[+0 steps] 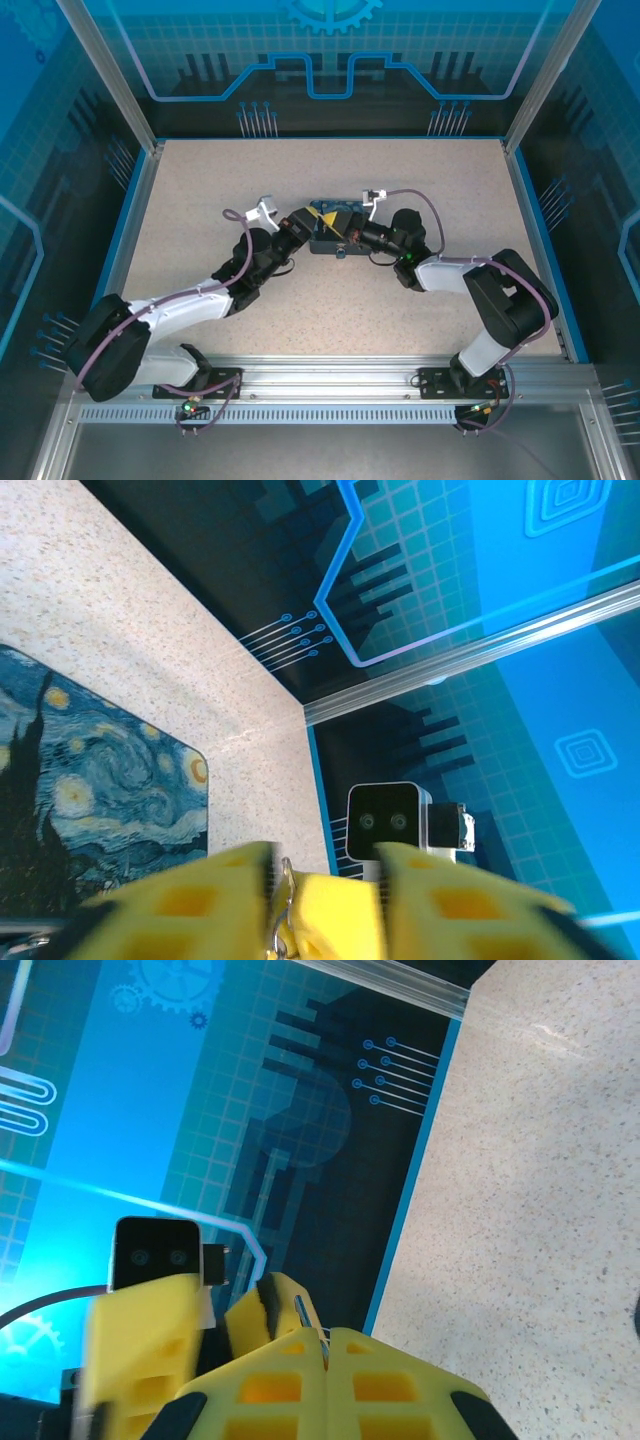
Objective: Unlock a padlock with a key
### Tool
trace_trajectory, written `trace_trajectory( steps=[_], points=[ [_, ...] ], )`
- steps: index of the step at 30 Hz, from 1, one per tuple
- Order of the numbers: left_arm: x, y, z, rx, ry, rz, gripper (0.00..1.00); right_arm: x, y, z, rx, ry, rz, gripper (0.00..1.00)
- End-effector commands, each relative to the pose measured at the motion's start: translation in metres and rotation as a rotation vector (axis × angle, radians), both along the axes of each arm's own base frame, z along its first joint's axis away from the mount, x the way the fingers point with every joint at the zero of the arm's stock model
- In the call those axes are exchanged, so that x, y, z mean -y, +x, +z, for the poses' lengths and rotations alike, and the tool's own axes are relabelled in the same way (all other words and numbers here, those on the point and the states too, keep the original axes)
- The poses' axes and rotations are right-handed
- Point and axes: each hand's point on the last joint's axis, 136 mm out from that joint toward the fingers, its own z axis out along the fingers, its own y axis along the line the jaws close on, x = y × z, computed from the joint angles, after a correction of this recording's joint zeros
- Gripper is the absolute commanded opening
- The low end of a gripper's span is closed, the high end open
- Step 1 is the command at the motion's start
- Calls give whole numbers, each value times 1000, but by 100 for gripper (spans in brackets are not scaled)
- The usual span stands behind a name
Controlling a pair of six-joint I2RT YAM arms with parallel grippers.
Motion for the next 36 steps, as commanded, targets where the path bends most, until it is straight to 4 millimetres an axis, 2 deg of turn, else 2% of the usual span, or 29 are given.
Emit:
trace_trajectory(
  steps=[1,2,3,5,11,15,21,25,29,36],
  points=[
    [-12,-5,13,-7,30,40,72,15,2,-12,-22,-41,-25,0],
    [-16,-6,13,-33,47,50,84,19,2,-16,-36,-53,-31,0],
    [-19,-8,14,-57,69,54,91,24,3,-19,-52,-66,-36,0],
    [-24,-10,18,-99,115,56,99,33,4,-26,-72,-90,-49,0],
    [-33,-13,40,-242,210,54,99,59,12,-35,-125,-154,-107,0],
    [-27,-15,56,-349,168,47,99,75,23,-35,-163,-169,-149,0],
    [-21,-21,69,-560,84,81,99,94,31,-29,-175,-199,-189,0],
    [-12,-25,92,-589,58,81,99,108,33,-29,-194,-221,-218,0],
    [2,-25,119,-535,16,31,99,119,32,-28,-207,-234,-237,0],
    [18,-26,134,-484,-29,-26,99,128,36,-26,-219,-244,-266,0]
  ],
)
